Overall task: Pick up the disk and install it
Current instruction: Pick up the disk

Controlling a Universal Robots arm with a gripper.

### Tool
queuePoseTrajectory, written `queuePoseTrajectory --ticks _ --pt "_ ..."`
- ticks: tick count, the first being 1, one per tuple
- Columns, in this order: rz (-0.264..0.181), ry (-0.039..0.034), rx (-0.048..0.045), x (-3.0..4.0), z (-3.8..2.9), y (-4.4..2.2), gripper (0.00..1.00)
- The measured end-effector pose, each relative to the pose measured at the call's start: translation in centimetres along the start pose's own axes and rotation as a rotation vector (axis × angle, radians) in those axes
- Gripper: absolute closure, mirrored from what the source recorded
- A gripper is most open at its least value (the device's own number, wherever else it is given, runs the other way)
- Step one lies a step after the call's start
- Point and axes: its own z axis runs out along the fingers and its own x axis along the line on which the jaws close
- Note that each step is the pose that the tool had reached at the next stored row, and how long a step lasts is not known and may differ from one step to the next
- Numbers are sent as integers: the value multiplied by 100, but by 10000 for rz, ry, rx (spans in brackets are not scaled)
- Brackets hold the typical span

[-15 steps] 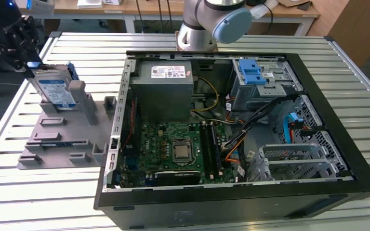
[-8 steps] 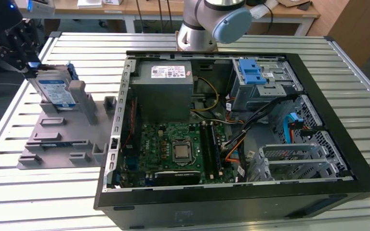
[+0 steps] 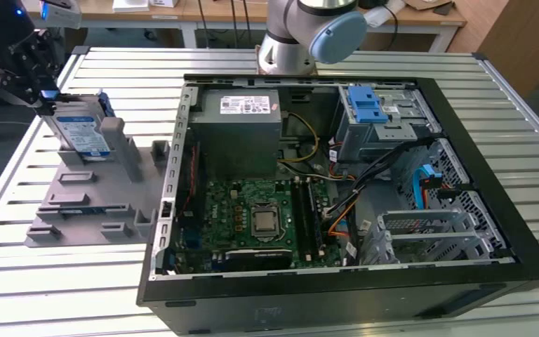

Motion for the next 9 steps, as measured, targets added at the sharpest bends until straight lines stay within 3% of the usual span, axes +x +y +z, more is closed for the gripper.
queuePoseTrajectory --ticks 5,9 --pt "0 0 0 0 1 0 56" --pt "2 -1 2 -8 10 1 45"
